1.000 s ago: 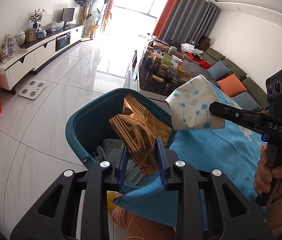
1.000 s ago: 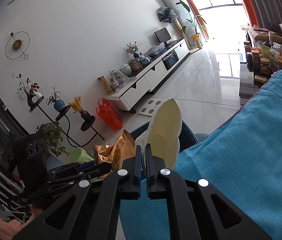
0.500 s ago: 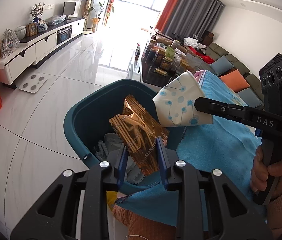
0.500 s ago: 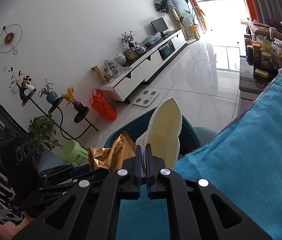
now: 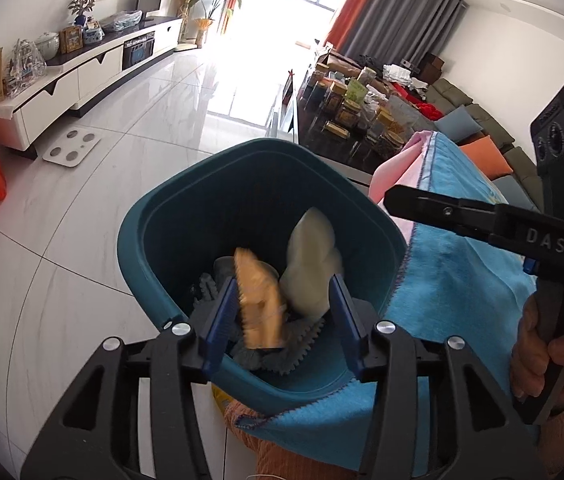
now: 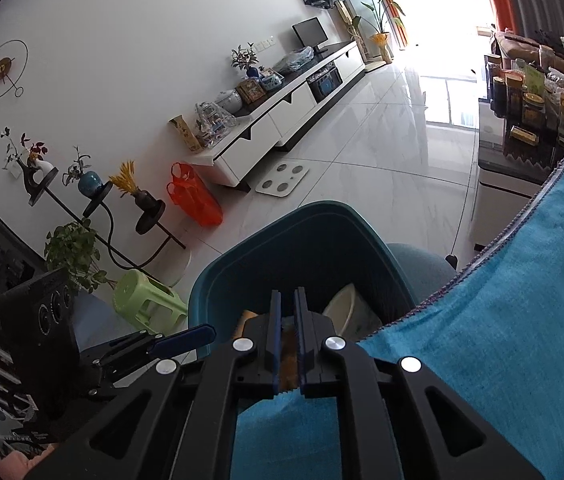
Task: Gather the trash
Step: 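Open the left tool over the teal bin while the right tool releases the cup, then grasp a white tissue with the left tool while the right tool reaches toward the orange peel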
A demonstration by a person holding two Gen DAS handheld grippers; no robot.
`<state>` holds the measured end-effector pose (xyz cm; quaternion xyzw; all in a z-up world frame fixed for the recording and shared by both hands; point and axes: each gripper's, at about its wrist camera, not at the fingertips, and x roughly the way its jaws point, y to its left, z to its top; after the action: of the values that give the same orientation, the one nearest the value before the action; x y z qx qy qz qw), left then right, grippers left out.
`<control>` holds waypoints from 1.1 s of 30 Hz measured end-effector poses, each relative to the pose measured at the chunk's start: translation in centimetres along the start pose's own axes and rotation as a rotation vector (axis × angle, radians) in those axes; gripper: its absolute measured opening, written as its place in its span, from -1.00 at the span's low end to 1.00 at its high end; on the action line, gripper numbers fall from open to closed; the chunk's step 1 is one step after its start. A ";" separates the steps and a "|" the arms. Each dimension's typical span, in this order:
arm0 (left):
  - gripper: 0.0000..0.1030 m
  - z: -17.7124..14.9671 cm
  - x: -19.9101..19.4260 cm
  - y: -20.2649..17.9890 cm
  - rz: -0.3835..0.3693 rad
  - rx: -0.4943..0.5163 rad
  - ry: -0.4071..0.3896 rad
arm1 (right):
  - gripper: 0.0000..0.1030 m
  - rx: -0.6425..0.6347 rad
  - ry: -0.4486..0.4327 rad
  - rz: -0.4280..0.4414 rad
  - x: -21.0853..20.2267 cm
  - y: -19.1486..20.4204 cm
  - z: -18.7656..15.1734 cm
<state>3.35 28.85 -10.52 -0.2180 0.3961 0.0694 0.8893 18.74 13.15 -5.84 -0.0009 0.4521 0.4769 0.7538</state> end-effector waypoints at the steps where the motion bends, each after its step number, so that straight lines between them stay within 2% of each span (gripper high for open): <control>1: -0.11 0.0 0.2 0.1 0.002 -0.004 0.004 | -0.85 0.004 0.000 0.002 0.0 0.0 -0.1; 9: -0.11 -0.3 -0.2 0.0 -0.003 0.005 -0.024 | -0.72 0.038 -0.021 0.018 -0.8 -1.0 -0.4; 14: -0.05 -0.6 -2.0 -1.0 -0.005 0.040 -0.082 | -0.52 0.045 -0.049 0.022 -2.4 -1.2 -1.2; 19: 0.21 -0.9 -4.1 -3.3 -0.020 0.101 -0.151 | -0.28 0.044 -0.104 0.018 -5.7 -1.7 -2.5; 21: 0.34 -1.0 -4.9 -4.7 -0.039 0.139 -0.176 | -0.21 0.038 -0.131 0.010 -7.3 -1.7 -3.4; 26: 0.47 -2.0 -6.2 -8.6 -0.125 0.244 -0.207 | -0.11 0.031 -0.205 -0.047 -12.1 -2.5 -6.1; 33: 0.48 -4.0 -5.5 -15.6 -0.272 0.401 -0.157 | -0.07 0.106 -0.303 -0.179 -19.5 -5.7 -11.6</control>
<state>1.54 13.37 -3.67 -0.0826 0.2986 -0.1142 0.9439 12.29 -8.96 -1.82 0.0704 0.3556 0.3780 0.8518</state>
